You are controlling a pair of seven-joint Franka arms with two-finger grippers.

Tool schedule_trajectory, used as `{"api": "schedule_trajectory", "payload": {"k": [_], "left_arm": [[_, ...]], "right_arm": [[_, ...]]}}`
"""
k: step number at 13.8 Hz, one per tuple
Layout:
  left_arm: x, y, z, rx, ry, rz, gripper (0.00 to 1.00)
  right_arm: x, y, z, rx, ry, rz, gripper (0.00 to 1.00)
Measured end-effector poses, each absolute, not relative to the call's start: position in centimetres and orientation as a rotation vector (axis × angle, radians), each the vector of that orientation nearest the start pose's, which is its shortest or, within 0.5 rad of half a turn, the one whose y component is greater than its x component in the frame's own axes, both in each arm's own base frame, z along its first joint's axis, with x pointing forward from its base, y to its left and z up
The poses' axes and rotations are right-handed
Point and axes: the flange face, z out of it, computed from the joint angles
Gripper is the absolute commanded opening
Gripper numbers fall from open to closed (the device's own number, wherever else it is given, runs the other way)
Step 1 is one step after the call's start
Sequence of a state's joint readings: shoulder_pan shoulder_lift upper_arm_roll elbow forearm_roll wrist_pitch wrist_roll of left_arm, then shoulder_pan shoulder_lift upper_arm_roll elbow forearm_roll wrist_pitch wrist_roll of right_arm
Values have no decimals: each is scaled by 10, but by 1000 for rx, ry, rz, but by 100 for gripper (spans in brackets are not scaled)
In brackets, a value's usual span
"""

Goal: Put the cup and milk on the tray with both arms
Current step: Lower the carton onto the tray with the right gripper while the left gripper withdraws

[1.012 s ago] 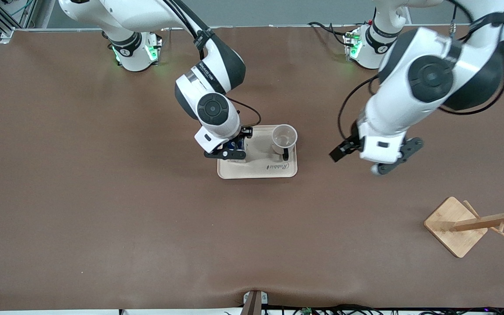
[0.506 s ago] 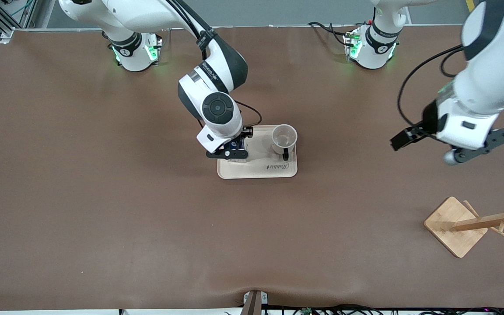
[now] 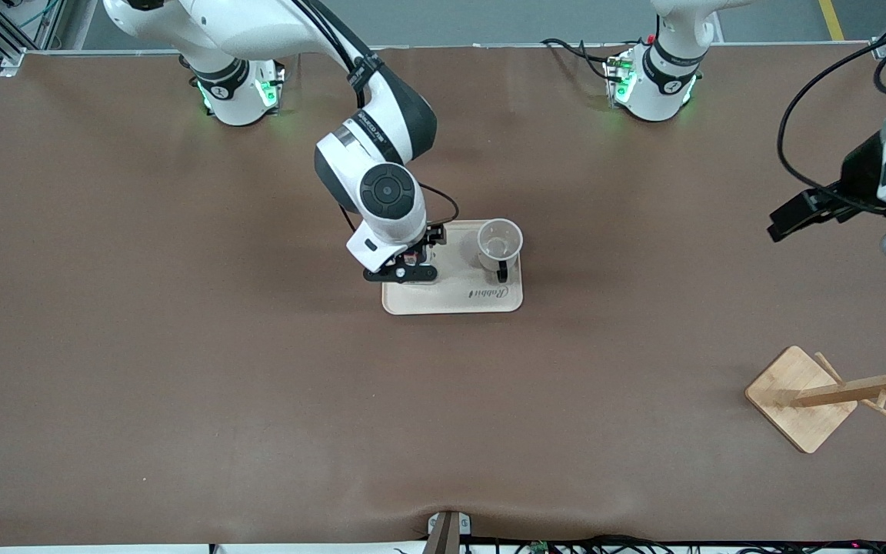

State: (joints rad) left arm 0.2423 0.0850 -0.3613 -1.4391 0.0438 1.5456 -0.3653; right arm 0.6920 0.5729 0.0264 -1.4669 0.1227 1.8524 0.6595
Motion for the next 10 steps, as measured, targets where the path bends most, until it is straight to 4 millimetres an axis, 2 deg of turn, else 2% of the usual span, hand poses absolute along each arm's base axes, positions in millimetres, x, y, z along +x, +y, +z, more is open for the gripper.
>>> {"api": "schedule_trajectory", "payload": {"k": [3,6,8,10], "left_arm": [[568,-36,651,-3107,-349,-62,100],[563,-28,660,-3107,-286,-84,100],[557,-12,667,-3103,-180,-84,100],[547,2,674,-3097,-142,-61,100]], "right_arm": [[518,463,356,-3121,-22,342,100],[519,466,365,-3113,-25,332,100],[520,466,375,-3113,-28,350,100],[523,464,394,-3102,-18,382,100]]}}
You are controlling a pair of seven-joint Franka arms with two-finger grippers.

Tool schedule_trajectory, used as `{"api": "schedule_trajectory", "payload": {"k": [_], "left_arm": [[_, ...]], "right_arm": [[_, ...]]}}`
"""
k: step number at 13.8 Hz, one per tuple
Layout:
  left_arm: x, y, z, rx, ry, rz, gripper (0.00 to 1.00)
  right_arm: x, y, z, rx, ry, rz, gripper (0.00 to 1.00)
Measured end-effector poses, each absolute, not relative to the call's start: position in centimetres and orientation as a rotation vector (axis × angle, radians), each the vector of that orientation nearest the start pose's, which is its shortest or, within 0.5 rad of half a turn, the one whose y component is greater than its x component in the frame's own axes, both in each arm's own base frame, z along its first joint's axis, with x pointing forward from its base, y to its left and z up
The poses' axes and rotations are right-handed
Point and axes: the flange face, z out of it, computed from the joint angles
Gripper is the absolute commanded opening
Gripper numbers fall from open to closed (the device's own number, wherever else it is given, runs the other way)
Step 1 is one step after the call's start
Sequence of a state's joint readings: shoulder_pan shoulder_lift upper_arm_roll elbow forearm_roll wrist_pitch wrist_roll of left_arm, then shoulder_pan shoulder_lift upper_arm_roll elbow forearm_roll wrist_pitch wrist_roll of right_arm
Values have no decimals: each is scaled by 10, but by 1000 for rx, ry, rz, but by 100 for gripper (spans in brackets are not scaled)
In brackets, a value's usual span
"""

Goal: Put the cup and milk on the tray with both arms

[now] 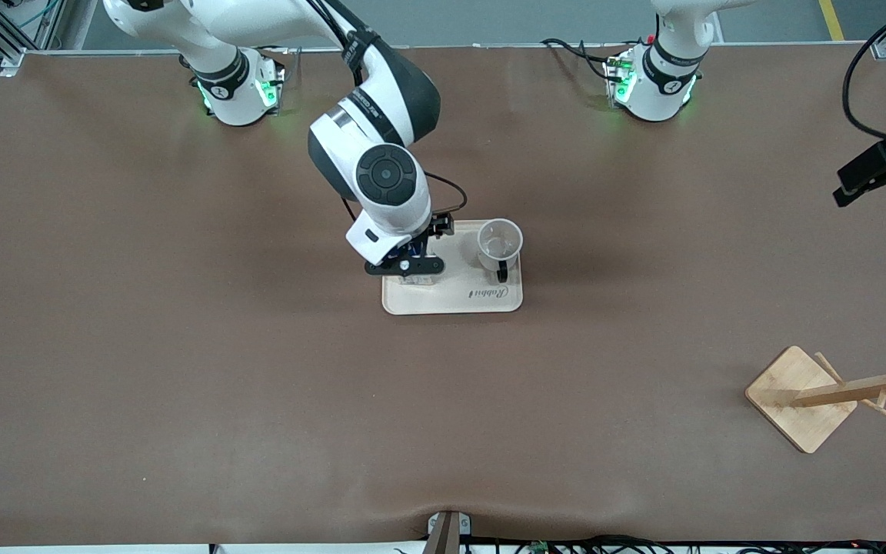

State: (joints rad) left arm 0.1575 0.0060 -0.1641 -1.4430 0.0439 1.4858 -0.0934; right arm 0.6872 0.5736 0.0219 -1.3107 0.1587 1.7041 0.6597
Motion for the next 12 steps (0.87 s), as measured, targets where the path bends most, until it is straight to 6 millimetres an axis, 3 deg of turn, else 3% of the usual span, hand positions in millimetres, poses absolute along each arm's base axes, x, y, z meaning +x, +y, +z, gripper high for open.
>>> {"api": "schedule_trajectory", "payload": {"k": [3,5,9,12], "left_arm": [[538,-5,680,-3096,-109,-52,100],[535,-10,681,-3096,-96,-50,100],[534,-8,679,-3095,-100,-39,100],[534,-9,677,-3095,-98,-32,100]], "right_arm": [[541,443,439,-3103,21,402,100],[558,409,473,-3108,86,420,100],[596,280,543,-3080,341,458,100],[594,203,609,-3061,449,329,100]]}}
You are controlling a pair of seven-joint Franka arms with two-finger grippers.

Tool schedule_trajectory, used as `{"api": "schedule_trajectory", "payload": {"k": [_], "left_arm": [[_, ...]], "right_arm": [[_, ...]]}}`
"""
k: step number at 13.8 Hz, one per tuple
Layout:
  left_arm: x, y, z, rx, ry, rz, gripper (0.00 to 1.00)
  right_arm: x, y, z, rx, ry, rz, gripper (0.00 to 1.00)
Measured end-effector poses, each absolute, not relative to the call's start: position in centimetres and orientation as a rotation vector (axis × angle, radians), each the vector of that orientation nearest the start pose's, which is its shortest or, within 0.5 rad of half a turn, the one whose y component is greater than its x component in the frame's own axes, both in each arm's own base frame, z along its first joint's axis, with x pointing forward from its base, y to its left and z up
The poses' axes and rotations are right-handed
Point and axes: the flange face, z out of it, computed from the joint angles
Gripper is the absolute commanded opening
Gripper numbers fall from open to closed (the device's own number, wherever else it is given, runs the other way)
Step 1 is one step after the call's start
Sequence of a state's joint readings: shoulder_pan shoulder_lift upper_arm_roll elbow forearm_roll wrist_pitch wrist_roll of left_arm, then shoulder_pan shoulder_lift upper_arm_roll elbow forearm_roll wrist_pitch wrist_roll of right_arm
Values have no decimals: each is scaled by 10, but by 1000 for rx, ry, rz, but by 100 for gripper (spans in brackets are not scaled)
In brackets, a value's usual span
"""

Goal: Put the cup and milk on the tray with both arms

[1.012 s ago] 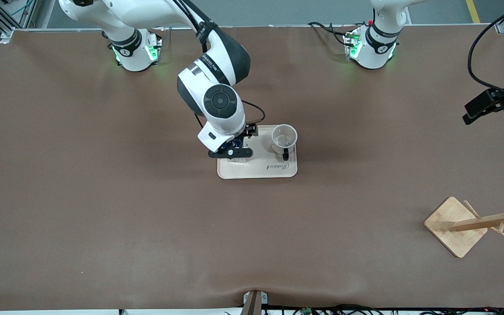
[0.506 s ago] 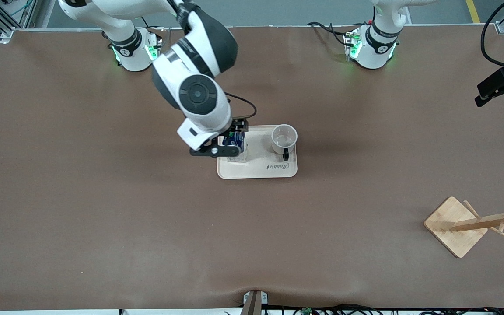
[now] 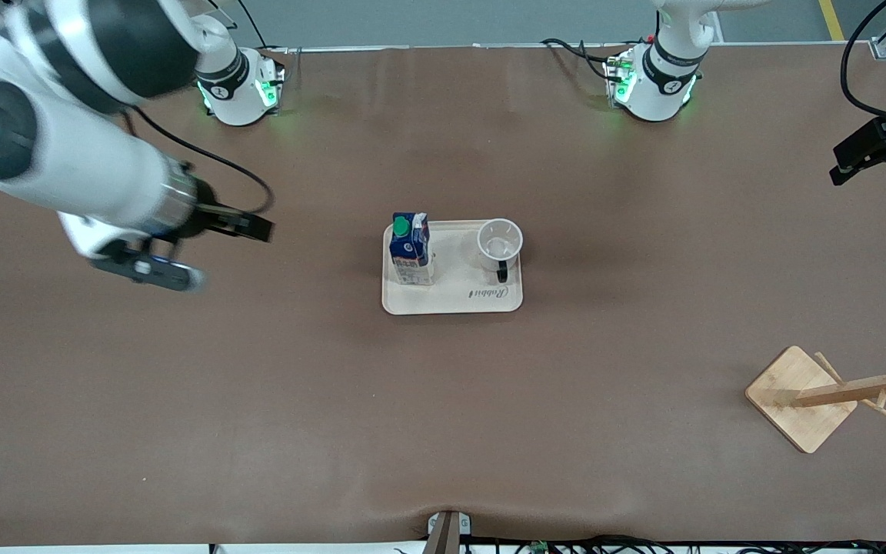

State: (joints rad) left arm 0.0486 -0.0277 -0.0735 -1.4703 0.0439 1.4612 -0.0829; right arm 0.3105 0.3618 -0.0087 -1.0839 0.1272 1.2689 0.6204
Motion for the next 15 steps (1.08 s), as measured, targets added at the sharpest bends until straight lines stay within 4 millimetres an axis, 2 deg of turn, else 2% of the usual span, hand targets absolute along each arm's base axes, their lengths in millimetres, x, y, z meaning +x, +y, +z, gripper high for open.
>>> {"api": "schedule_trajectory", "payload": {"k": [3,6,8,9,11,13,15], "left_arm": [[534,-9,676,-3095,-97,-30,100],[534,-9,676,-3096,-97,-30,100],[534,-9,676,-3096,-97,-28,100],[534,-9,675,-3096,-97,-27,100],[534,-10,675,-3096,-96,-26,100],[534,-10,675,-3096,-96,-26,100],[534,-10,675,-3096,-96,-26,100]], "right_arm": [[574,162,655,-3065,527,219,100],[546,139,679,-3117,576,149,100],[527,124,683,-3152,556,143,100],[519,107,683,-3157,551,155,100],[508,59,680,-3160,462,180,100],[507,19,679,-3163,285,149,100],[510,2,676,-3164,195,129,100]]}}
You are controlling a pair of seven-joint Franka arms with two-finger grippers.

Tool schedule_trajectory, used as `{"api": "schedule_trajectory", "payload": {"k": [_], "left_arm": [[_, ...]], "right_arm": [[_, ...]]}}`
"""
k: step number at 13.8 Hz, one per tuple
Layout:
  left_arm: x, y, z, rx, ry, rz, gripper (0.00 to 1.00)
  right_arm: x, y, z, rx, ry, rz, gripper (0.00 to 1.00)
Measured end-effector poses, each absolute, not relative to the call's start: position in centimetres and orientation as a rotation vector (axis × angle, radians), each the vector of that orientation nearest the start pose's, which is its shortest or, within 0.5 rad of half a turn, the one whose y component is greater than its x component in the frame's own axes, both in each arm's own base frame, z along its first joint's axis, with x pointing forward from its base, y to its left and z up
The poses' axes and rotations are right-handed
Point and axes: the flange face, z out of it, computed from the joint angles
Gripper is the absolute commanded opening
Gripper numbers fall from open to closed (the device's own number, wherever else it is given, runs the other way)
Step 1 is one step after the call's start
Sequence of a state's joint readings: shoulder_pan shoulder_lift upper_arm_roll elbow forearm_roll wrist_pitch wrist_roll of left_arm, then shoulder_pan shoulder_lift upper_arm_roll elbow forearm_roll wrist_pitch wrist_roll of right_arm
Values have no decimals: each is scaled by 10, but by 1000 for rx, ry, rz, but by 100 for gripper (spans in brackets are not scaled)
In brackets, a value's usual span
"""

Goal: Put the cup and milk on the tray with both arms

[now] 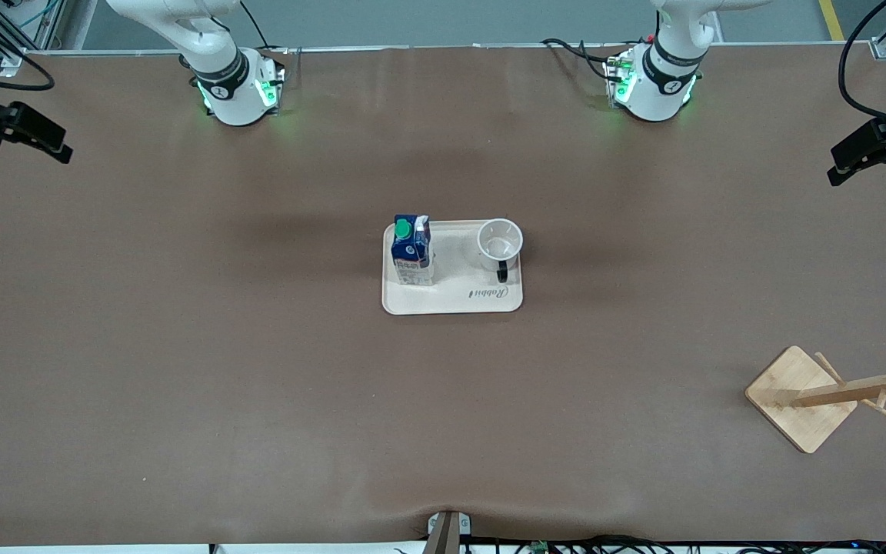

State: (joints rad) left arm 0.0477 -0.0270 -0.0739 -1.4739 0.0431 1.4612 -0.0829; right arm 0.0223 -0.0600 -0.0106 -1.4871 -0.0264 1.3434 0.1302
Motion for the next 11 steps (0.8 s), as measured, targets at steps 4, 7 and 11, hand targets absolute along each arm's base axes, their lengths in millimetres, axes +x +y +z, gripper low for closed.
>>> {"api": "schedule_trajectory", "payload": {"k": [4,7,11], "left_arm": [[534,-10,675,-3096,-95,-25,100],[534,-10,674,-3096,-95,-19,100],[533,-11,674,-3096,-92,-9,100]], "right_arm": [[513,8,676,-3167,17,114,100],[513,3,675,-3162,-94,116,100],[513,-33,674,-3159,-15,124,100]]}}
